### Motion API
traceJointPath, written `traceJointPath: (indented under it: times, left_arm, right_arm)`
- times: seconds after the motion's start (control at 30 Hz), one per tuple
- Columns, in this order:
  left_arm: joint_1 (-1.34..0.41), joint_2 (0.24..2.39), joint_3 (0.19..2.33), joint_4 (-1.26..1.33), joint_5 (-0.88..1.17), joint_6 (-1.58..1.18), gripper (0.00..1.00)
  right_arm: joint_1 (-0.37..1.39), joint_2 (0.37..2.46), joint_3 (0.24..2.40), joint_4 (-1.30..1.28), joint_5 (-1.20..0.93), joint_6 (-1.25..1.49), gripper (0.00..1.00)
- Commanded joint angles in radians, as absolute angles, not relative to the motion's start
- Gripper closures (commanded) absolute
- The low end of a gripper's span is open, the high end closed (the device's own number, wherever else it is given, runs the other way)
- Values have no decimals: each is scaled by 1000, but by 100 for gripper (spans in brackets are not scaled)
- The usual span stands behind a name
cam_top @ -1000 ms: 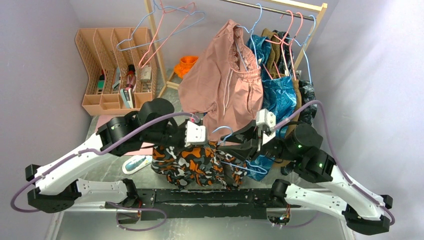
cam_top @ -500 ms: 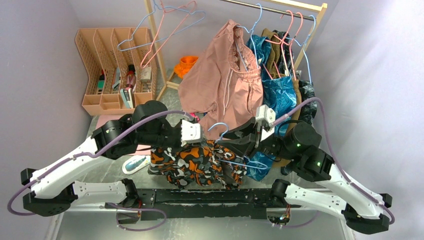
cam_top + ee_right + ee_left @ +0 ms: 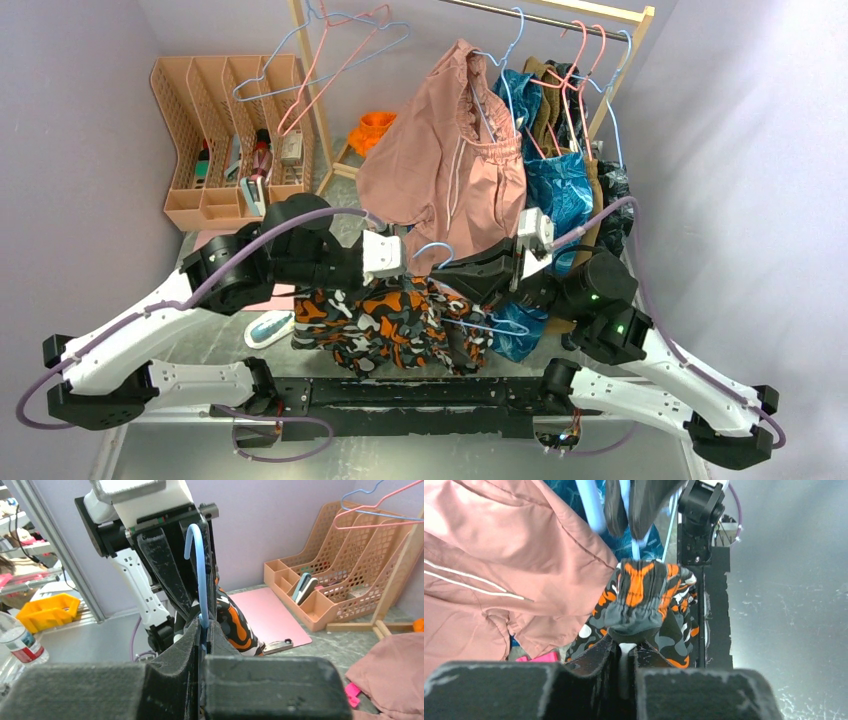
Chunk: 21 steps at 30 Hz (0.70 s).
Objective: Place the shorts on the hanger
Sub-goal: Hang the shorts on the hanger.
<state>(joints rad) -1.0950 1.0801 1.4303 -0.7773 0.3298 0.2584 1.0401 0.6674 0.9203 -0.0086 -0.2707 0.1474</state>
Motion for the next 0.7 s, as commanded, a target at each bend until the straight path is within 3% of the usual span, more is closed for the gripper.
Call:
traceJointPath:
  times: [0.0, 0.23, 0.33, 0.43, 0.67]
  left_arm:
    - [-1095, 1098, 1499, -649, 389, 220, 85]
    - [-1095, 1138, 1499, -652, 421, 215, 78]
    - [-1095, 1148, 1495, -672, 413, 211, 65]
    - [-1096, 1144, 1492, -696, 391, 202, 46]
    - [-1095, 1070, 1469, -686, 387, 173, 24]
  right_arm:
    - [1044, 655, 862, 113, -279, 209, 100]
    - [1044, 631, 782, 238, -260, 270, 100]
    - [1043, 601, 735, 318, -238, 308, 100]
    - [1043, 574, 679, 408, -217, 352, 100]
    - [1044, 547, 617, 535, -162, 402, 100]
